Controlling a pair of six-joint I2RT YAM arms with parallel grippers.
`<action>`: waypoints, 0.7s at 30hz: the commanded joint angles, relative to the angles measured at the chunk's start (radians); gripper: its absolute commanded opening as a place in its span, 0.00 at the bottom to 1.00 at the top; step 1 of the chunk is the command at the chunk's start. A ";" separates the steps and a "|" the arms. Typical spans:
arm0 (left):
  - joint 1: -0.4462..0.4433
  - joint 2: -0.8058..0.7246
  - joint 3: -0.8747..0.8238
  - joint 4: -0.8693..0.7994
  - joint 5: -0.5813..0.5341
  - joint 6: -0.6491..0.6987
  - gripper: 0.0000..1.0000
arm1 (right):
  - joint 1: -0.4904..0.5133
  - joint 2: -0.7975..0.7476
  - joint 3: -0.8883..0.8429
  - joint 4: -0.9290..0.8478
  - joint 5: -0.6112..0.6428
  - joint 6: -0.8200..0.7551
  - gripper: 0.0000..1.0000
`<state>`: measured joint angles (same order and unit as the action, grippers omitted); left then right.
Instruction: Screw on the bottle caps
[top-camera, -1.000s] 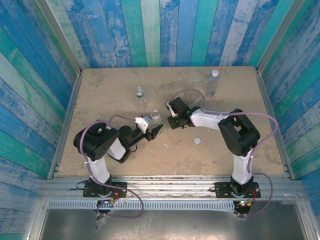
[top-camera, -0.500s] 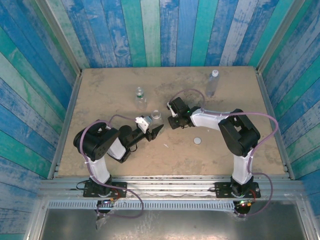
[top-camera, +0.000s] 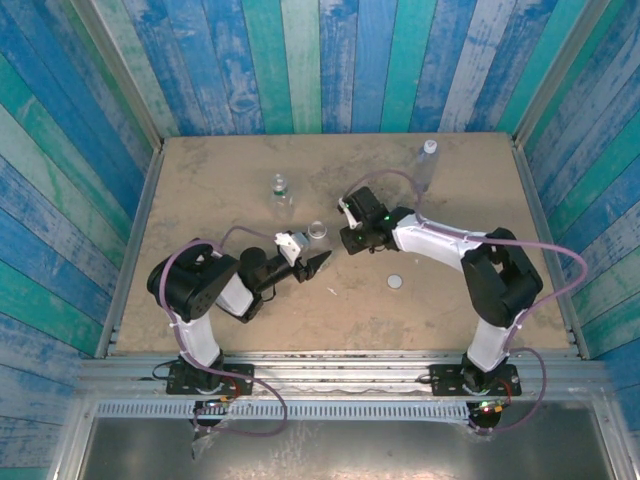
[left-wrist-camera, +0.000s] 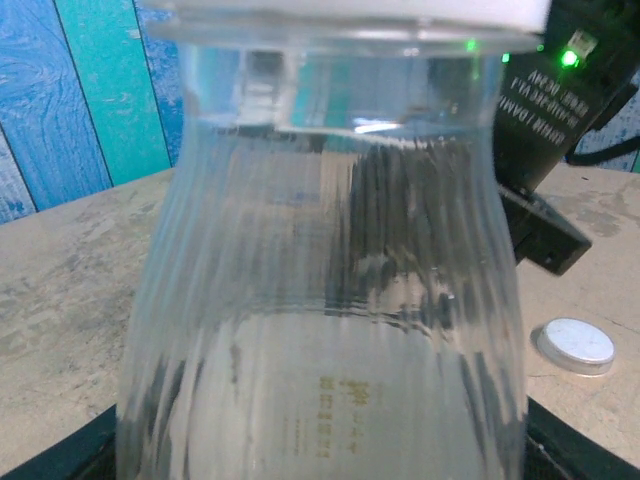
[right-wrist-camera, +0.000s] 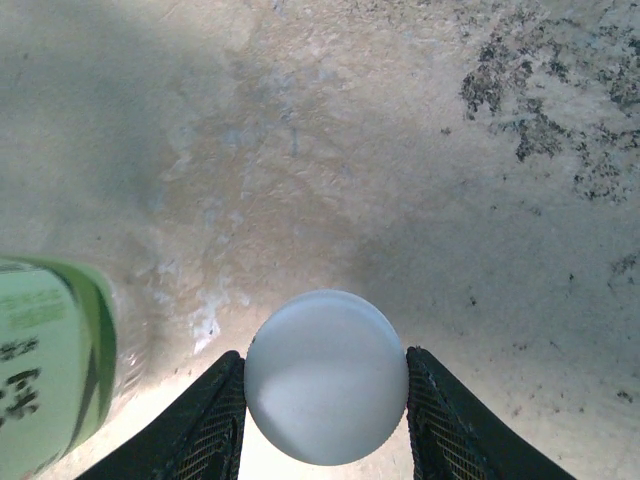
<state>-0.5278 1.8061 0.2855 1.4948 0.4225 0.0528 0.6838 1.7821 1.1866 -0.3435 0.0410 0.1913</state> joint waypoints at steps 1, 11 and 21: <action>0.003 0.036 0.011 -0.004 0.030 0.012 0.66 | -0.006 -0.055 0.039 -0.095 -0.025 -0.012 0.44; 0.003 0.044 0.017 -0.007 0.038 0.015 0.66 | -0.006 -0.126 0.125 -0.236 -0.064 -0.033 0.44; 0.003 0.050 0.023 -0.016 0.042 0.019 0.66 | 0.008 -0.158 0.255 -0.352 -0.094 -0.094 0.44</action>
<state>-0.5270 1.8194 0.3012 1.4948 0.4488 0.0551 0.6861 1.6512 1.4025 -0.6243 -0.0315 0.1307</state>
